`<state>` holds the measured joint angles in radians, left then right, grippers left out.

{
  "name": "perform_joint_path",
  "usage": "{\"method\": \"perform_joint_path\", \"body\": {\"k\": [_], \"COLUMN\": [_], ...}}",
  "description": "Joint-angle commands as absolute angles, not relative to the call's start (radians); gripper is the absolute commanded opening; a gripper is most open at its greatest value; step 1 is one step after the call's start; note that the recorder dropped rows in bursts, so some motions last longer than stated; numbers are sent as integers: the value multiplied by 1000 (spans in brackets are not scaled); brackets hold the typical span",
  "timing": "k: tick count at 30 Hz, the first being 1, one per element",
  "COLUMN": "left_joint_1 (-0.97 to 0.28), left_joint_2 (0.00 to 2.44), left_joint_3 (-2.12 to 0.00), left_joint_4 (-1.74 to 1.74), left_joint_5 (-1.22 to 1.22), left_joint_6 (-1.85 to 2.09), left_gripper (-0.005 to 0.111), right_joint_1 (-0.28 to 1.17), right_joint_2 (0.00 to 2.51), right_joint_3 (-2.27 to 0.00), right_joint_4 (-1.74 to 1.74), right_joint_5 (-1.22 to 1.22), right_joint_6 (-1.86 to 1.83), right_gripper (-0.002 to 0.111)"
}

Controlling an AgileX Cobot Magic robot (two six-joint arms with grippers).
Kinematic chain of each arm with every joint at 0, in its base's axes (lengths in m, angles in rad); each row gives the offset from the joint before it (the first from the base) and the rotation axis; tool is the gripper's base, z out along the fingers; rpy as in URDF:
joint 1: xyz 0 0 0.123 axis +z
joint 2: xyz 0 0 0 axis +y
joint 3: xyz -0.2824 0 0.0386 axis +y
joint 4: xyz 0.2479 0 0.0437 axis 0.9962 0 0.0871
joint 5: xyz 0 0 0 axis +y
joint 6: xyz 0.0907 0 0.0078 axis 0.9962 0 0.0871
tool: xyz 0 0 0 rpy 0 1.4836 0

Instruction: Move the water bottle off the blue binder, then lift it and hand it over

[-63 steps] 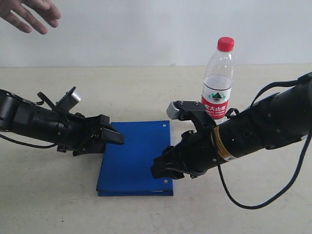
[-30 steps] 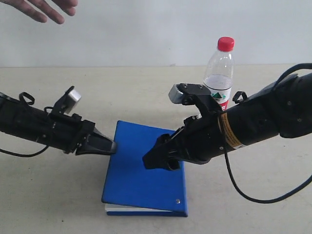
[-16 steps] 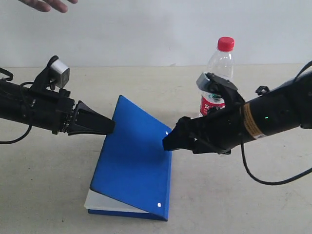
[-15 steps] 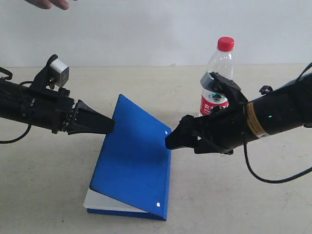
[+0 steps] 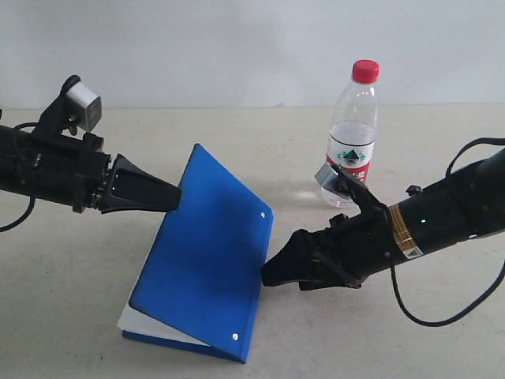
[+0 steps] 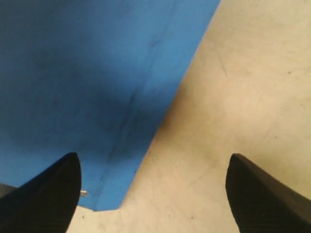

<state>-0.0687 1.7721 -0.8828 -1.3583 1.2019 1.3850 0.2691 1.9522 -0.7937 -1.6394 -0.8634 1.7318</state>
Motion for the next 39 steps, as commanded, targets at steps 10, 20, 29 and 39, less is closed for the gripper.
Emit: {"method": "perform_joint_path", "body": {"k": [10, 20, 29, 39], "left_joint_1": [-64, -64, -64, -64], "left_joint_2": [1640, 1619, 1691, 1887], "left_joint_3": [-882, -878, -878, -878], "left_joint_4": [-1424, -1284, -841, -916], "left_joint_5": [1221, 1161, 812, 782], "left_joint_6": [1376, 1288, 940, 935], "left_gripper": [4, 4, 44, 59], "right_joint_1": [262, 262, 292, 338], "right_joint_2": [2103, 2174, 2174, 2174], "right_joint_3": [-882, -889, -889, -889], "right_joint_4": [-1515, -1439, -1424, -1448], "right_joint_5": [-1092, -1169, -1221, -1219], "right_joint_6": [1625, 1625, 1652, 1655], "right_gripper": [74, 74, 74, 74]}}
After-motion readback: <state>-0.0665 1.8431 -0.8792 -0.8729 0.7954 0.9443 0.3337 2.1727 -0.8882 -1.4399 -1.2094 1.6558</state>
